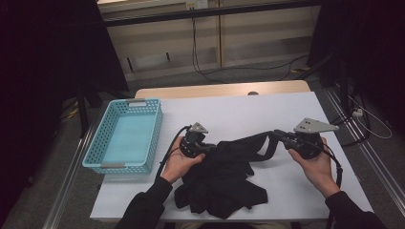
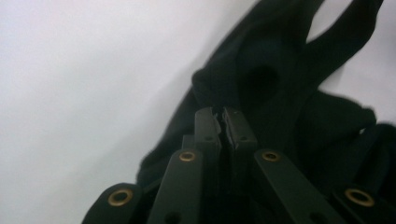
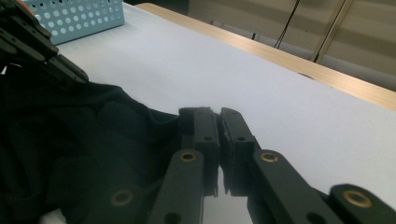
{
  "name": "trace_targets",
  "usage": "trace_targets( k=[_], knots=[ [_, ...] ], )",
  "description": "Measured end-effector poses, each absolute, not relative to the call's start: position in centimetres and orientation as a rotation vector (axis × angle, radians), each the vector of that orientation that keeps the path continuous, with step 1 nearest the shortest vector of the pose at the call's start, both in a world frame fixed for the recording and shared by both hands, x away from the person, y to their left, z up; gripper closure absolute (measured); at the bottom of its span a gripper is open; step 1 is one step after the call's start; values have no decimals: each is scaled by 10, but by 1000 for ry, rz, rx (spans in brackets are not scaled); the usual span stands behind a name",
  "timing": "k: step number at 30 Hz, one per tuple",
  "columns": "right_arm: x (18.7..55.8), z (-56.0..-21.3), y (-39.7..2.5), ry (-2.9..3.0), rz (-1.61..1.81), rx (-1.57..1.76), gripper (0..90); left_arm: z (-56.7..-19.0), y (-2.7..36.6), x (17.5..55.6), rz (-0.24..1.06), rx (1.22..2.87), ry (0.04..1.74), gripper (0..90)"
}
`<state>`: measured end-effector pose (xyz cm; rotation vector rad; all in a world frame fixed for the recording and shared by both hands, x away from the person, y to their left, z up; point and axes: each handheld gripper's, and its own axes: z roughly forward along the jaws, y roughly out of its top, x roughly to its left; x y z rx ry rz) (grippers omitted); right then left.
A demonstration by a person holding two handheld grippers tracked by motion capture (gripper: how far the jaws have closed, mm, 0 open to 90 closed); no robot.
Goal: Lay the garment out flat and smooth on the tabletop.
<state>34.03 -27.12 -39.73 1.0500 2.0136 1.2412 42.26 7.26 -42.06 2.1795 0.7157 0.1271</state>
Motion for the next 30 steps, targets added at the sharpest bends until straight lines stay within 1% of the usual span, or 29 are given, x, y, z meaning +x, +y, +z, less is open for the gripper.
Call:
trace_targets(
  k=[10,18,23,27,29,30],
  knots=[
    [346,-379,-277,1949,1268,1043,866,-381,101,433,213,1978,748,863],
    [352,-341,-283,1849,1305,998,867,-348,101,444,274,1853,736,863],
    [364,-316,-283,1806,1301,972,867,-326,102,454,319,1778,742,863],
    [380,-298,-280,1772,1296,968,867,-312,103,464,365,1722,761,863],
    [388,-292,-277,1759,1288,961,867,-307,104,468,418,1675,817,864],
    [393,-289,-275,1752,1286,958,867,-305,104,471,411,1654,832,864]
  ],
)
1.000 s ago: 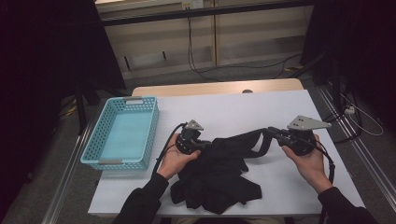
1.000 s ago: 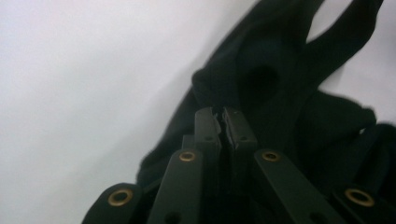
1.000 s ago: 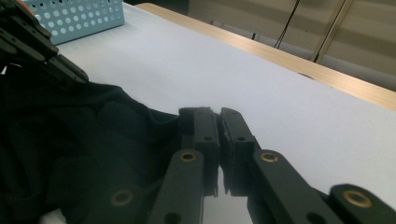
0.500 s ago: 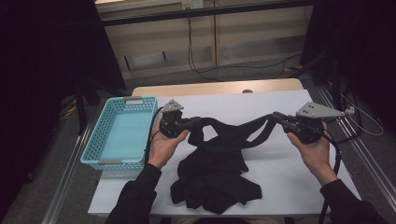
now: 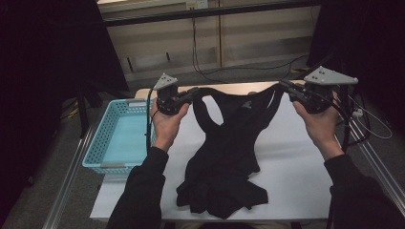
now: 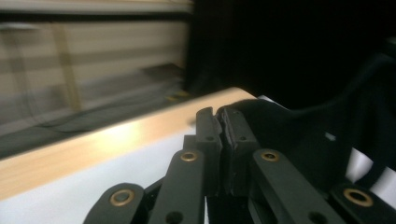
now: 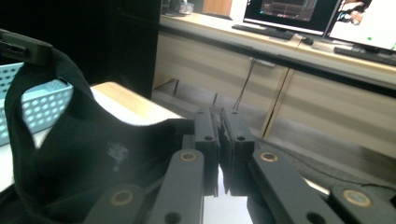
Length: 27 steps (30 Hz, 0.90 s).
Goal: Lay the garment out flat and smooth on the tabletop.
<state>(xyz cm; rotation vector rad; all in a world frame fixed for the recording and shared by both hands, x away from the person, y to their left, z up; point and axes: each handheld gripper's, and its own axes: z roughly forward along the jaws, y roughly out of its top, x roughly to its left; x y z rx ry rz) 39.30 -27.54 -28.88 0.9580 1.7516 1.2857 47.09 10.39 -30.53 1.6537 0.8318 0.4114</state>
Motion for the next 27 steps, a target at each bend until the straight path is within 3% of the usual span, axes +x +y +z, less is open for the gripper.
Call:
trace_targets(
  k=[5,15,27],
  knots=[
    [422,-293,-262,1757,1271,985,868,-312,104,486,428,1669,864,863],
    [475,-347,-236,1853,1233,1089,868,-355,102,513,410,1748,954,859],
    [511,-382,-220,1883,1223,1196,859,-380,93,536,385,1793,993,849]
  ],
)
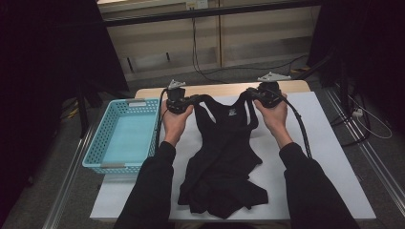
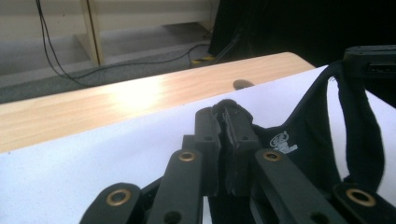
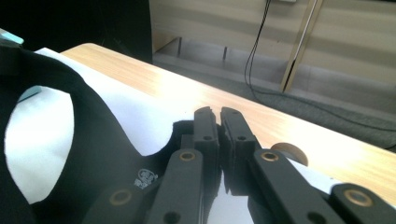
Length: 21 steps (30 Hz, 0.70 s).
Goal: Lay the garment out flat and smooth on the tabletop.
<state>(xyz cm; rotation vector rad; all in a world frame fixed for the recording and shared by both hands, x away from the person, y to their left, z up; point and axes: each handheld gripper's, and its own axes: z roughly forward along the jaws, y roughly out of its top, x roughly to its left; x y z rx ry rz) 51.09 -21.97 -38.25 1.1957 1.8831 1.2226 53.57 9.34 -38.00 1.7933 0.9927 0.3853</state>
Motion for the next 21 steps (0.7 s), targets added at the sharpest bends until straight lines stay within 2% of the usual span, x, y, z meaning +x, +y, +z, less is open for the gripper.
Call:
trace_targets(
  k=[2,4,6,10,18,21],
  knots=[
    [516,-385,-218,1900,1219,1198,838,-384,93,538,374,1800,993,825],
    [517,-388,-217,1910,1206,1195,767,-387,92,537,376,1819,995,721],
    [516,-390,-216,1922,1197,1197,713,-387,93,534,386,1807,994,692],
    [510,-391,-219,1910,1209,1200,642,-387,91,525,386,1843,956,582],
    [469,-394,-219,2000,1225,1120,610,-388,88,495,382,1897,890,342],
    [450,-395,-222,2052,1199,1069,595,-388,87,477,385,1948,823,288]
  ],
)
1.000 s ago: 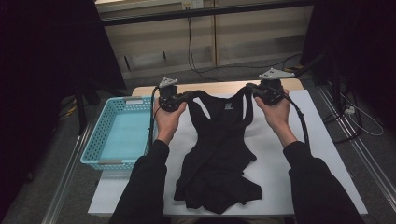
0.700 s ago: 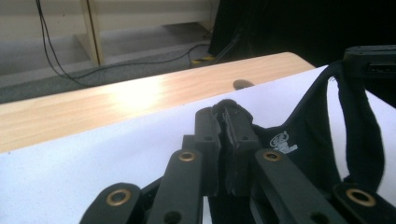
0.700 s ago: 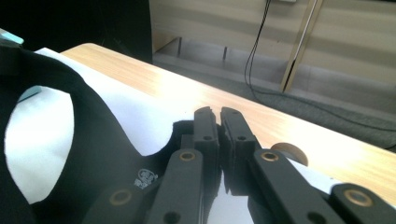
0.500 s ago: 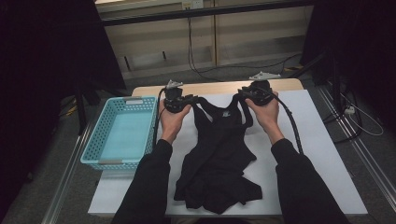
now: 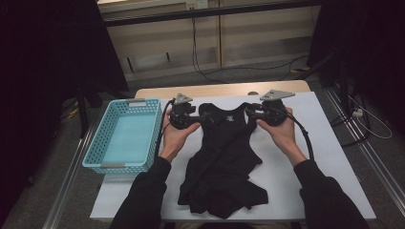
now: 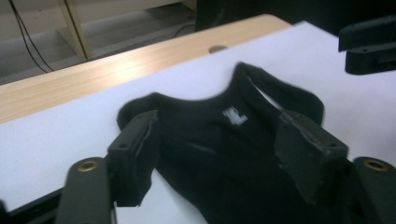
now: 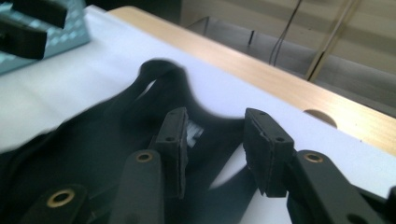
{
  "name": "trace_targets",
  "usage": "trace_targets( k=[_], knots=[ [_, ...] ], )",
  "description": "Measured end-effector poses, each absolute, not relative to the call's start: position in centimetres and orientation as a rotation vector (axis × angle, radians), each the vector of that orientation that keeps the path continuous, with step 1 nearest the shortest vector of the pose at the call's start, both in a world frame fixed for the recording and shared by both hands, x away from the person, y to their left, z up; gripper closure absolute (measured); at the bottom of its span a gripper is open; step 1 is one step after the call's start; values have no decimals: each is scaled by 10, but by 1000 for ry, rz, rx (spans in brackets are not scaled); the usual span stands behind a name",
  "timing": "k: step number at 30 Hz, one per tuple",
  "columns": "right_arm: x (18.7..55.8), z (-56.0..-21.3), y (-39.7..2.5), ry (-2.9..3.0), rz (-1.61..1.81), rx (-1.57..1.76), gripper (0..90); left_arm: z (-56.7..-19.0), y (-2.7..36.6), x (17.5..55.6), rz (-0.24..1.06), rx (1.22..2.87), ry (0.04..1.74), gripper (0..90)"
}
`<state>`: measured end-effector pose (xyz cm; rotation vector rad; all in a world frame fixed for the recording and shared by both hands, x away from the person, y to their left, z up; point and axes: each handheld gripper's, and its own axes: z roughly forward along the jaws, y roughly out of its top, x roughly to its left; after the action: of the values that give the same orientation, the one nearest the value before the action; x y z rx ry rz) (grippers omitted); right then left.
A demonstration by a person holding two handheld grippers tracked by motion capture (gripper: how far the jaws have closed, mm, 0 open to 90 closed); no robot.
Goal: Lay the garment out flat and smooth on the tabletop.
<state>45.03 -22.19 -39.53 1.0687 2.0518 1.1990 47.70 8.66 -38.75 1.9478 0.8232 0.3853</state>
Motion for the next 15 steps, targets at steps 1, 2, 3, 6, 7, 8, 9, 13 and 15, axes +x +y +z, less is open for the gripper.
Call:
trace_targets(
  k=[1,2,3,6,7,8,9,13,15],
  knots=[
    [443,-395,-224,2064,1200,1060,591,-388,87,473,374,1956,801,267],
    [438,-395,-226,2066,1209,1060,591,-389,87,467,371,1969,783,267],
    [432,-394,-229,2069,1227,1063,592,-391,87,461,377,1985,766,267],
    [415,-394,-234,2084,1226,1055,612,-399,90,447,363,2013,749,259],
    [409,-395,-235,2098,1223,1048,616,-401,91,442,361,2029,743,262],
    [403,-395,-236,2109,1220,1044,622,-404,92,437,359,2040,744,270],
    [397,-397,-237,2116,1218,1039,630,-406,93,432,355,2051,744,274],
    [377,-404,-241,2150,1206,1050,656,-412,94,414,313,2098,742,287],
    [370,-406,-242,2176,1175,1046,660,-410,92,403,327,2133,707,286]
  ],
)
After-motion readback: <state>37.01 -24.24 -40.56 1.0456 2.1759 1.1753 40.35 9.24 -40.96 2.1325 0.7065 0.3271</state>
